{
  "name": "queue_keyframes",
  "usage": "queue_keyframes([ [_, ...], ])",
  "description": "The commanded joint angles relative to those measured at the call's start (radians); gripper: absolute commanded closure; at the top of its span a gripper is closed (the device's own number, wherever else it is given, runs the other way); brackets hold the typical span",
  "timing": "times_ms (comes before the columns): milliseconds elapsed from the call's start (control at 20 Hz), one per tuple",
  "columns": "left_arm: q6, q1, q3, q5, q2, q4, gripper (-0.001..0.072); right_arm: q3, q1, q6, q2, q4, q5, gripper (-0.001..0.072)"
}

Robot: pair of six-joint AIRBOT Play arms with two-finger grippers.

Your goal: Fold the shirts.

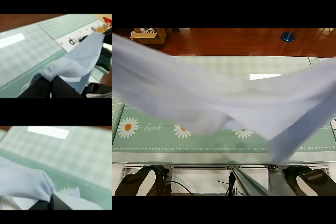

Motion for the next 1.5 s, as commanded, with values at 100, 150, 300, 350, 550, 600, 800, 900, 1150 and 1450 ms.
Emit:
queue_keyframes([
  [100, -0.038, 0.000, -0.113, -0.123, 0.005, 0.195, 0.0690, -0.054, 0.001, -0.135, -0.208, 0.045, 0.148, 0.0686],
  [150, -0.026, 0.000, -0.158, -0.123, 0.005, 0.211, 0.0690, -0.081, 0.001, -0.174, -0.255, 0.017, 0.121, 0.0686],
  [300, 0.034, 0.000, -0.349, -0.054, 0.004, 0.249, 0.0690, -0.157, 0.001, -0.277, -0.427, -0.018, 0.005, 0.0686],
  [350, 0.055, 0.000, -0.422, -0.009, 0.003, 0.251, 0.0690, -0.167, 0.001, -0.304, -0.485, -0.017, -0.037, 0.0686],
  [550, 0.099, -0.043, -0.739, 0.286, -0.022, 0.250, 0.0690, -0.168, 0.000, -0.395, -0.698, 0.026, -0.215, 0.0686],
  [600, 0.118, -0.064, -0.800, 0.360, -0.042, 0.250, 0.0690, -0.168, 0.001, -0.406, -0.737, 0.036, -0.268, 0.0686],
  [800, 0.141, -0.161, -0.919, 0.610, -0.182, 0.250, 0.0689, -0.168, 0.000, -0.401, -0.825, 0.037, -0.465, 0.0685],
  [900, 0.141, -0.208, -0.919, 0.707, -0.275, 0.250, 0.0689, -0.168, 0.000, -0.358, -0.842, 0.035, -0.541, 0.0685],
  [1150, 0.142, -0.268, -0.919, 0.774, -0.482, 0.220, 0.0689, -0.168, 0.000, -0.343, -0.855, -0.005, -0.556, 0.0685],
  [1450, 0.167, -0.258, -0.889, 0.766, -0.526, 0.153, 0.0397, -0.153, 0.000, -0.357, -0.839, -0.006, -0.463, 0.0273],
])
